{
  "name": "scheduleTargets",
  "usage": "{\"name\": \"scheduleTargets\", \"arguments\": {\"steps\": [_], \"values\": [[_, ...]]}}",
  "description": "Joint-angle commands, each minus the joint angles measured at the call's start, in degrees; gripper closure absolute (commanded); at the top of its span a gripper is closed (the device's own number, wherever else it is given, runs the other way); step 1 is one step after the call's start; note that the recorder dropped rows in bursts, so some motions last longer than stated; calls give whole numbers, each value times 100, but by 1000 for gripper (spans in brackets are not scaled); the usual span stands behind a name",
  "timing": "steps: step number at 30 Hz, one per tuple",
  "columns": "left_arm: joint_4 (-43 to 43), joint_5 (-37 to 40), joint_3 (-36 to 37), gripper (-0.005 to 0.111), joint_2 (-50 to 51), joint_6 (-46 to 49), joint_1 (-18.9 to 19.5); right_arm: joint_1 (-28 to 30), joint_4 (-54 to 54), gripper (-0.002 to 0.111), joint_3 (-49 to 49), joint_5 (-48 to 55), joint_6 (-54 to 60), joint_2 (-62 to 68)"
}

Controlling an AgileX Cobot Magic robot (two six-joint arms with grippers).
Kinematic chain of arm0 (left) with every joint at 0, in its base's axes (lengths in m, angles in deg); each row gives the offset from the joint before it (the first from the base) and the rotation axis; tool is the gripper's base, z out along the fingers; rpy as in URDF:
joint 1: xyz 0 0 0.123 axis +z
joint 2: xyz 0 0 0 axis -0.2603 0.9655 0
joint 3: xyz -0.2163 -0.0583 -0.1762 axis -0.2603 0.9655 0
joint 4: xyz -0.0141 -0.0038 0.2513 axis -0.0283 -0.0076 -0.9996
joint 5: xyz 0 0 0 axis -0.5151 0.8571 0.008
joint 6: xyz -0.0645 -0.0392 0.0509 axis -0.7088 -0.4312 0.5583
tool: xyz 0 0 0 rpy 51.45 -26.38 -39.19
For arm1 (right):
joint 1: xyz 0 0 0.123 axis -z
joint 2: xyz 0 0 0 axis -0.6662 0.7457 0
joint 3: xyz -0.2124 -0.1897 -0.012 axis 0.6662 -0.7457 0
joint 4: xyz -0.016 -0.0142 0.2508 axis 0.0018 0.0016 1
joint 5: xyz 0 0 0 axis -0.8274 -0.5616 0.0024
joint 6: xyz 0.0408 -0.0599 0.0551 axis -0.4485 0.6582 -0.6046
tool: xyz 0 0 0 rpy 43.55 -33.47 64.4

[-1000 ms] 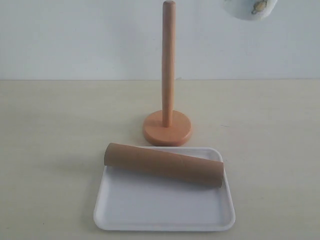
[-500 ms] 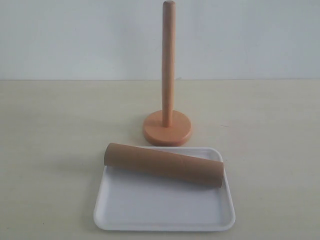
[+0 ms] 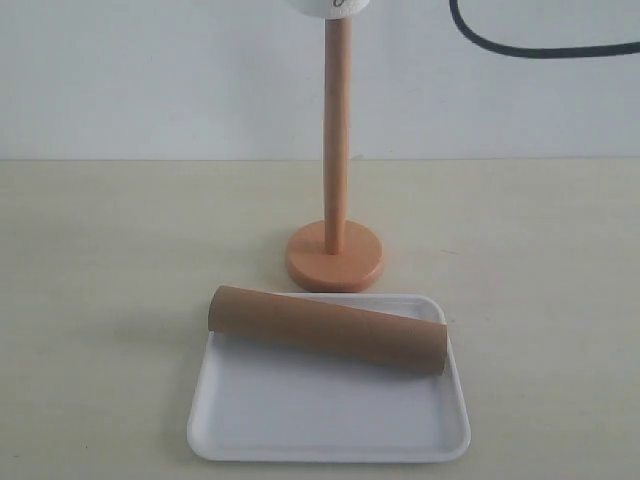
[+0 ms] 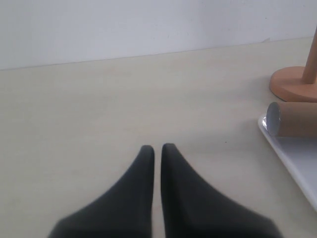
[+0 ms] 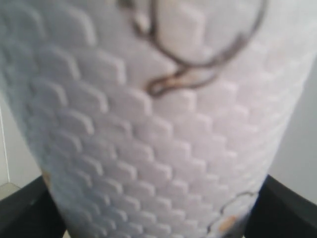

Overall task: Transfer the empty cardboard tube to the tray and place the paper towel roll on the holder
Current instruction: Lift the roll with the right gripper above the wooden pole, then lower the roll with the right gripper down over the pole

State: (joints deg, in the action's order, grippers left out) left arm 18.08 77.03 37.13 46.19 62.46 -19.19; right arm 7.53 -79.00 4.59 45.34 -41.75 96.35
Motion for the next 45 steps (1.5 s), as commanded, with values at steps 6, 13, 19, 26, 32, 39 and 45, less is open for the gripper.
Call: {"name": "scheduleTargets", "arguments": {"steps": [6,13,19,26,32,39,45], "values": [[42,-6,22,103,-21,-34,7,38,-12,108,96,-255,455,136],[42,-6,22,103,-21,-34,7,62,-12,108,85,-72,473,358],[42,-6,22,103,-21,-34,7,62,228,108,71,87,463,567],[42,-6,22,103,-21,-34,7,62,288,108,-293,-377,316,647],[42,-6,22,103,-21,-34,7,62,367,108,-896,-868,275,647],[42,-6,22,103,-21,-34,7,62,367,108,-1461,-1218,178,647],[42,-6,22,103,-21,-34,7,62,367,108,-1616,-1433,119,871]]}}
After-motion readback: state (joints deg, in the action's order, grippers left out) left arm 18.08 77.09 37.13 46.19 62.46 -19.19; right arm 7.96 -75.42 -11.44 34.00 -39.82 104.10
